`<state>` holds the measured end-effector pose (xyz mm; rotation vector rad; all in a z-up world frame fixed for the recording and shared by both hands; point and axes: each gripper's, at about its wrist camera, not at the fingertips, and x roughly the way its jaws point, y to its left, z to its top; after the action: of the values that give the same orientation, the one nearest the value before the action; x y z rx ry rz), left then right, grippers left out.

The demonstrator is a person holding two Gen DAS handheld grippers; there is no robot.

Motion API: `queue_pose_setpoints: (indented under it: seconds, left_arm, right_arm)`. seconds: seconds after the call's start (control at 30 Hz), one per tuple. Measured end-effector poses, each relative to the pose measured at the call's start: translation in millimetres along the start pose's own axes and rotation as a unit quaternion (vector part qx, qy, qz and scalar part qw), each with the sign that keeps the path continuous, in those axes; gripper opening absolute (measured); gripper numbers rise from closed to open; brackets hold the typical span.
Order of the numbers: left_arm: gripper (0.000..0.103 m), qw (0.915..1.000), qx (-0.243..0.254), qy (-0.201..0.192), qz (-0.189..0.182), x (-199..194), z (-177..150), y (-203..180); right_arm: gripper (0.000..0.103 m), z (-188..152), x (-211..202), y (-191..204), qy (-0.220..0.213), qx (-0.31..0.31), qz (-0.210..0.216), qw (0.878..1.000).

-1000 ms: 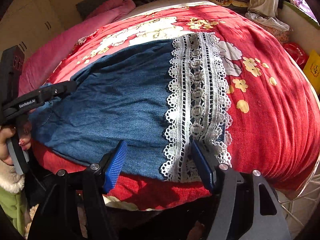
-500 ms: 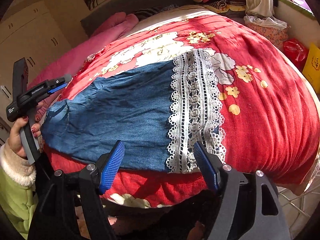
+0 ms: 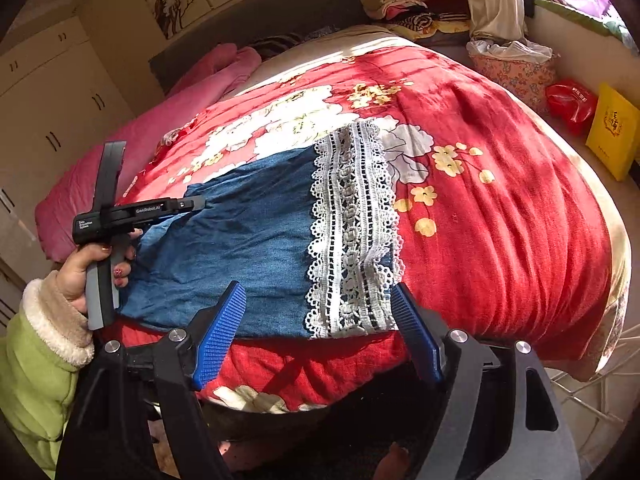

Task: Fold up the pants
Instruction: 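Grasp the lace hem with the right gripper and lift it toward the left gripper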

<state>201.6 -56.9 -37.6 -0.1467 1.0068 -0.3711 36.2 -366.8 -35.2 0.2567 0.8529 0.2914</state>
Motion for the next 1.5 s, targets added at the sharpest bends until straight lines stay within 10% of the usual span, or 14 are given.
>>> queue_pose_setpoints:
  seconds: [0.33,0.97,1.2,1.5]
  left_arm:
    - [0.075,0.9827,0.178,0.024,-0.044,9,50,-134]
    - [0.075,0.9649,0.187,0.127,-0.134,128,74,-161]
    - [0.014,0.9541,0.207,0.141,-0.164,126,65,-169]
    - [0.008,0.9552,0.160,0.070,-0.239,68,91,-138]
  right_arm:
    - [0.076,-8,14,-29,0.007,0.076,0.025,0.997]
    - [0.054,-18,58,-43,0.033,0.156,0.105,0.982]
    - [0.030,-13,56,-35,0.027,0.166,0.125,0.978]
    - [0.029,12,23,12,-0.032,0.088,0.118,0.989]
